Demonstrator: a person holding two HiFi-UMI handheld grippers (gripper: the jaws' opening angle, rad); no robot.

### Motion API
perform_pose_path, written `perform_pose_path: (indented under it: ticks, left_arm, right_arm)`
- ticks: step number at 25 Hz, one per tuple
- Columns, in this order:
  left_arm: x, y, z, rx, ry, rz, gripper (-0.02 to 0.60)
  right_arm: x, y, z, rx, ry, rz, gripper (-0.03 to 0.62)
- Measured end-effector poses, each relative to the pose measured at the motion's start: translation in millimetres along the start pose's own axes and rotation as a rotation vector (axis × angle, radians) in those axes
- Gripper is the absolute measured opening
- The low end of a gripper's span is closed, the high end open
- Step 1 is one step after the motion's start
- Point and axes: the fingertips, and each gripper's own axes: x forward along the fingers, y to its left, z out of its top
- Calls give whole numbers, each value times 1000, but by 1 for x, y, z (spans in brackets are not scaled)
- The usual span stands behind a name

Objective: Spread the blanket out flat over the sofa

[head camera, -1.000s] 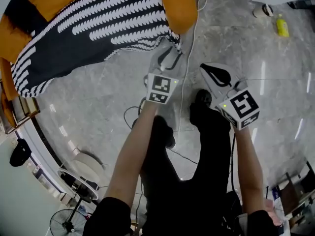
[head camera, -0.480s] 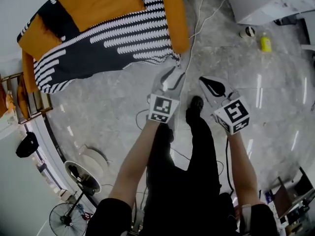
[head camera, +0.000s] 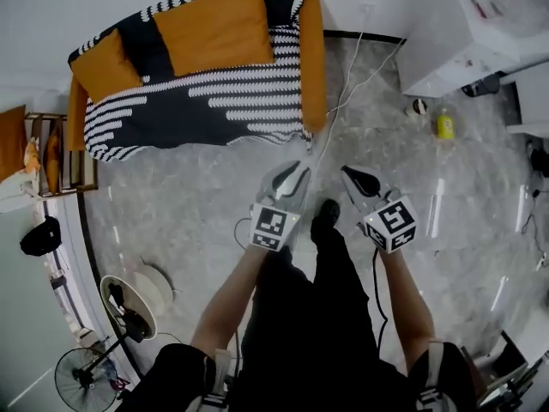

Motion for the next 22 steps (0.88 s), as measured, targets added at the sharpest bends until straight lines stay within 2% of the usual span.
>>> perform_pose_path:
  ticks: [4, 11, 22]
  left_arm:
    - [-30, -12, 26, -25, -9, 37, 75]
    - [-82, 4, 58, -41, -76, 125, 41]
    - [-156, 76, 89, -25, -155, 145, 11]
  right_arm:
    - [-20, 13, 19, 17, -14, 23, 3]
    - [-19, 42, 44, 10, -32, 67, 2]
    - [20, 95, 100, 6, -95, 29, 2]
